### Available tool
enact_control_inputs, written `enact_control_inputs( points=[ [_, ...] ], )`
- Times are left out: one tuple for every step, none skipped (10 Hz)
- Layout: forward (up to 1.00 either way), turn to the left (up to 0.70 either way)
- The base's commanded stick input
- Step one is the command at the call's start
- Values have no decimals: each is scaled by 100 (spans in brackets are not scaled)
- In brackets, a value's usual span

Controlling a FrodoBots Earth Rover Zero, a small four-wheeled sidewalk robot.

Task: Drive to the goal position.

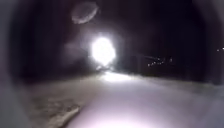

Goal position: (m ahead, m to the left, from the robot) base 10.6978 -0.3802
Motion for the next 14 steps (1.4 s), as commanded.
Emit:
enact_control_inputs(
  points=[
    [100,0],
    [100,0],
    [100,0],
    [100,0],
    [100,0],
    [100,0],
    [100,0],
    [100,0],
    [100,0],
    [100,0],
    [100,0],
    [100,0],
    [100,0],
    [100,0]
  ],
)
